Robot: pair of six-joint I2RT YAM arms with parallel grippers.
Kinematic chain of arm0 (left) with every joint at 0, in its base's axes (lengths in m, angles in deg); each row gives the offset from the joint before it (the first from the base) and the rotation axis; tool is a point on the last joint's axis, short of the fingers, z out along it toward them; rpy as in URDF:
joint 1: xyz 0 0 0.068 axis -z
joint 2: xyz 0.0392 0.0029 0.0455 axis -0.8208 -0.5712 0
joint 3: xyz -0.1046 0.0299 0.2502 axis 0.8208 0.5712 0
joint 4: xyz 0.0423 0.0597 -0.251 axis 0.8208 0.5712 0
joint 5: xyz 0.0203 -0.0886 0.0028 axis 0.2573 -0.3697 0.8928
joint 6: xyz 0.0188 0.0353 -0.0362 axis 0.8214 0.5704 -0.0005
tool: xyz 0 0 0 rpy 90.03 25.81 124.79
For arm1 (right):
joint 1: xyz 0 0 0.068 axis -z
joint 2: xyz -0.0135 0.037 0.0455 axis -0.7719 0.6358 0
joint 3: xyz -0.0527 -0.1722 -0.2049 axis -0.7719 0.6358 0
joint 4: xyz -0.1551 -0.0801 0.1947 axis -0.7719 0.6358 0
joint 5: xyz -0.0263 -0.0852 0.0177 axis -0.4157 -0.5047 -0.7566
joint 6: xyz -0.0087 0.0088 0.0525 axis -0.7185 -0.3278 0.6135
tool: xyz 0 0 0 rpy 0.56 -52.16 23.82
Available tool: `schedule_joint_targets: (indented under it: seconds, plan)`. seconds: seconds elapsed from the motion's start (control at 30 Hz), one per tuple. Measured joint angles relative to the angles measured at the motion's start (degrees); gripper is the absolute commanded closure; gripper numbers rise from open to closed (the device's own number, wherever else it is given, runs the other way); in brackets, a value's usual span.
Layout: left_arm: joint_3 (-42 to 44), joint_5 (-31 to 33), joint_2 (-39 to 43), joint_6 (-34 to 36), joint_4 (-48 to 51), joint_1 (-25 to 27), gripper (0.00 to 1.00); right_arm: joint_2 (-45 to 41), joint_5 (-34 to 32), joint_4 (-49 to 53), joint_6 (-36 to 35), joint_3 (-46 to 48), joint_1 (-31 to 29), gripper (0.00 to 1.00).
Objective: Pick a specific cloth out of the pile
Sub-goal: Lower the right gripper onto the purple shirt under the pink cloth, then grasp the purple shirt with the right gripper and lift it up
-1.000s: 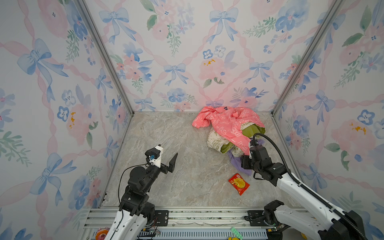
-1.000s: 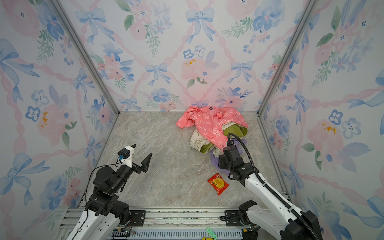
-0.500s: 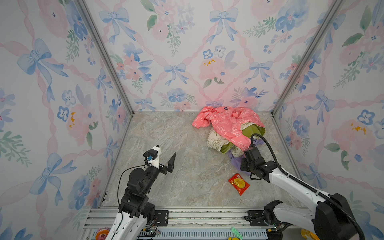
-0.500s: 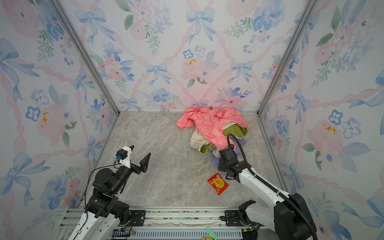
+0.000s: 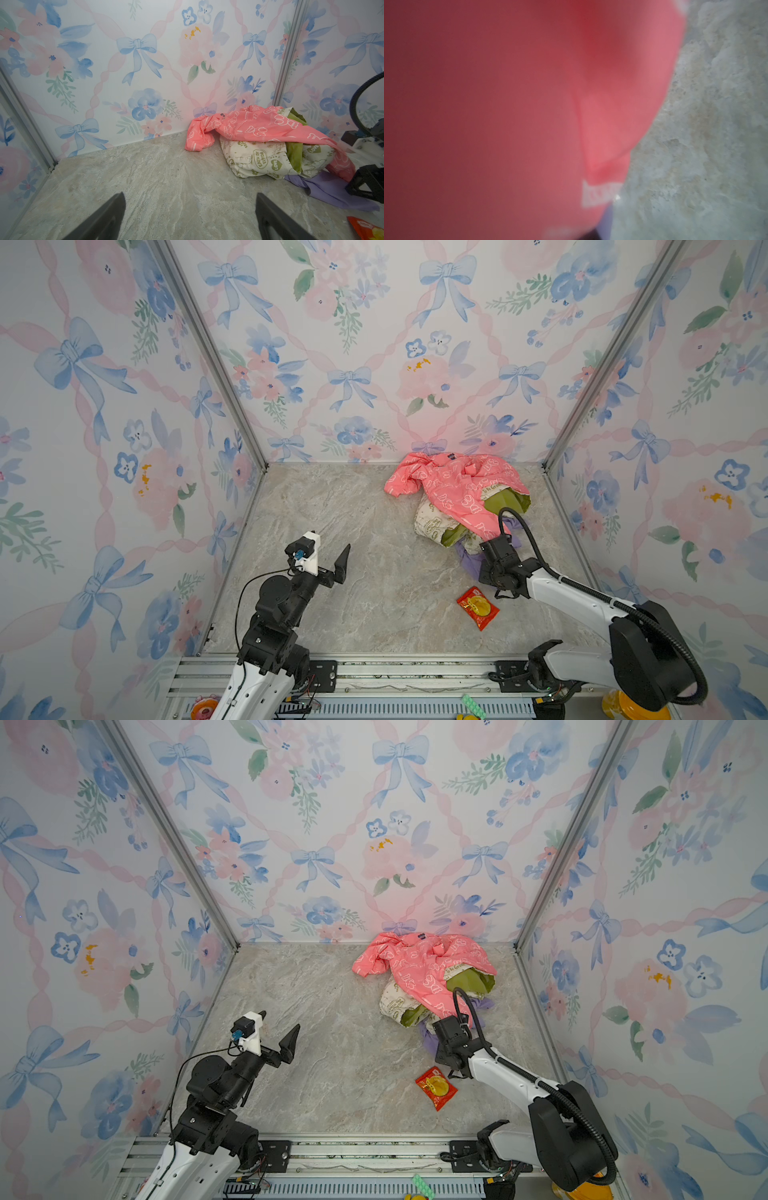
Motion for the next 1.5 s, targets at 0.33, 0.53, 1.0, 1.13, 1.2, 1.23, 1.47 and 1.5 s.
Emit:
schedule_joint_targets:
  seconds: [0.33, 0.53, 1.0, 1.13, 1.2, 1.23, 1.47, 1.5]
  plan:
    - [0.0, 1.1, -0.8, 0.0, 1.0, 0.2, 0.02, -11.0, -2.5, 1.6, 1.3, -2.1, 0.0, 1.0]
    - [0.0, 1.2, -1.0, 0.0, 1.1, 0.3, 0.02, -16.4, -3.1, 1.5, 0.2, -5.7, 0.9, 1.0]
    - [0.0, 1.6, -2.2, 0.0, 1.1, 0.4, 0.02, -10.9, -0.2, 1.1, -6.7, -27.1, 8.5, 1.0]
    - [0.0, 2.1, -2.4, 0.1, 1.1, 0.4, 0.02, -7.8, 1.7, 0.6, -7.4, -32.8, 11.5, 1.0]
    - [0.0, 2.3, -2.5, 0.1, 1.1, 0.4, 0.02, -6.4, 2.2, 0.4, -7.4, -35.4, 12.5, 1.0]
    - [0.0, 2.3, -2.5, 0.1, 1.1, 0.4, 0.02, -5.8, 2.4, 0.2, -7.5, -36.6, 12.9, 1.0]
    - [0.0, 2.5, -2.5, 0.2, 1.1, 0.4, 0.02, -4.5, 3.0, -2.1, -7.8, -43.9, 15.5, 1.0]
    - [0.0, 2.5, -2.5, 0.2, 1.1, 0.4, 0.02, -4.5, 3.0, -2.4, -7.8, -44.9, 15.8, 1.0]
